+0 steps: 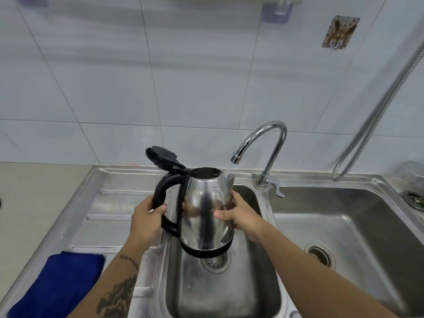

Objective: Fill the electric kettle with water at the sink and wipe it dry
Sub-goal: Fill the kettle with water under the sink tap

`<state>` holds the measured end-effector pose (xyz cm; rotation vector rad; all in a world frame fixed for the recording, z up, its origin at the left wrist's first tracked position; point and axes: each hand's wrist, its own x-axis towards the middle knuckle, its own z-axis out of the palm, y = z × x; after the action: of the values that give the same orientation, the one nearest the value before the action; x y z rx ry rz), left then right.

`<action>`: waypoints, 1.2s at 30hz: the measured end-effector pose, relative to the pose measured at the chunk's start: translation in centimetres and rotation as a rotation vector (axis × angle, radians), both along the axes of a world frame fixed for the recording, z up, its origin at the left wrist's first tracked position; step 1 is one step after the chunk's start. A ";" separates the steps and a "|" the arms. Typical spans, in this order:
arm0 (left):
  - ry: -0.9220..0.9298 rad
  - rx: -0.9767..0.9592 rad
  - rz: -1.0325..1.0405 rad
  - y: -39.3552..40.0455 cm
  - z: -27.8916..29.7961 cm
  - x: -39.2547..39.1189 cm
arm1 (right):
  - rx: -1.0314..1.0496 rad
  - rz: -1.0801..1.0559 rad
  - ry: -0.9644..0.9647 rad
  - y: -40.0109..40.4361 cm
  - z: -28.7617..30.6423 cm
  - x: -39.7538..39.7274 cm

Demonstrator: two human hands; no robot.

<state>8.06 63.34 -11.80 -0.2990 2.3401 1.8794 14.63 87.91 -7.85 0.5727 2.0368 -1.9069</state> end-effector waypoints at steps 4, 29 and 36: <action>0.005 0.071 -0.027 0.2 0.2 0.1 | 0.026 -0.043 0.025 -0.3 -0.1 1.1; 0.013 0.158 -0.025 -0.3 2.0 1.7 | 0.046 -0.087 0.213 -1.4 -1.4 3.8; 0.021 0.057 -0.052 1.5 2.1 1.4 | 0.051 -0.087 0.174 0.7 -0.9 3.1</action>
<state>9.45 64.84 -9.66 -0.2119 2.2797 1.9296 17.76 88.59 -8.78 0.5325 2.2068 -2.0246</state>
